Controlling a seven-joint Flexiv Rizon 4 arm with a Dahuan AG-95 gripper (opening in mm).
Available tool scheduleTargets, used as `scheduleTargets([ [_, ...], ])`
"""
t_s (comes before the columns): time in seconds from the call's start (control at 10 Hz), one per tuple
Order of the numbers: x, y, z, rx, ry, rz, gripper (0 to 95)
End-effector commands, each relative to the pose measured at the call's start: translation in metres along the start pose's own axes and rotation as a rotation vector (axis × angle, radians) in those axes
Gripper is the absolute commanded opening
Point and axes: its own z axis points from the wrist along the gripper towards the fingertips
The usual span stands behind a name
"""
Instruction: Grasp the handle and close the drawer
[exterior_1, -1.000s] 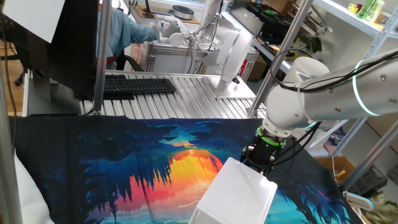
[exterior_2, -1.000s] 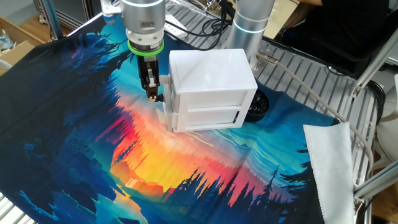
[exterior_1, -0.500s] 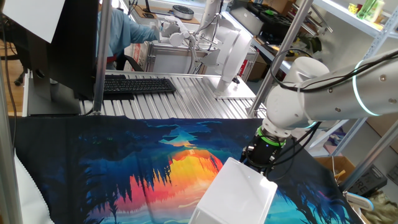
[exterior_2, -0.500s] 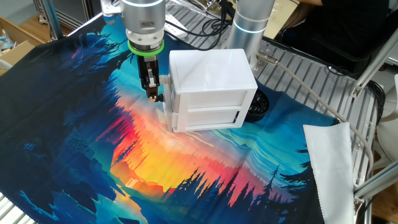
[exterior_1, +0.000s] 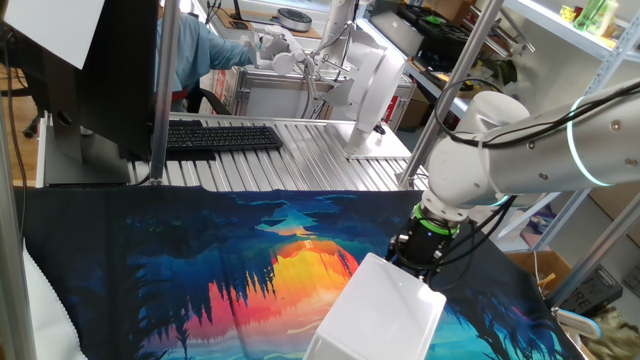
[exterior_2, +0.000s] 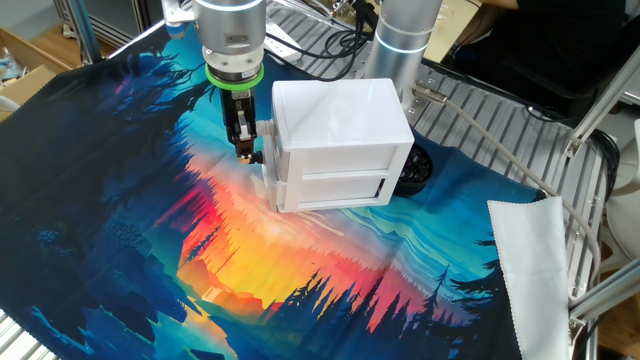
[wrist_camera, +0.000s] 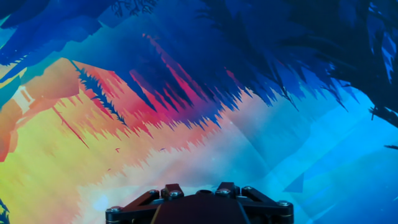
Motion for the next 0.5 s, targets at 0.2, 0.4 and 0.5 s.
scheduleTargets([
  [0.2, 0.0000, -0.0001, 0.0000, -0.002, 0.001, 0.002, 38.0],
  [0.4, 0.0000, -0.0001, 0.0000, -0.002, 0.001, 0.011, 38.0],
  [0.5, 0.0001, -0.0001, 0.0000, -0.002, 0.001, 0.014, 38.0],
])
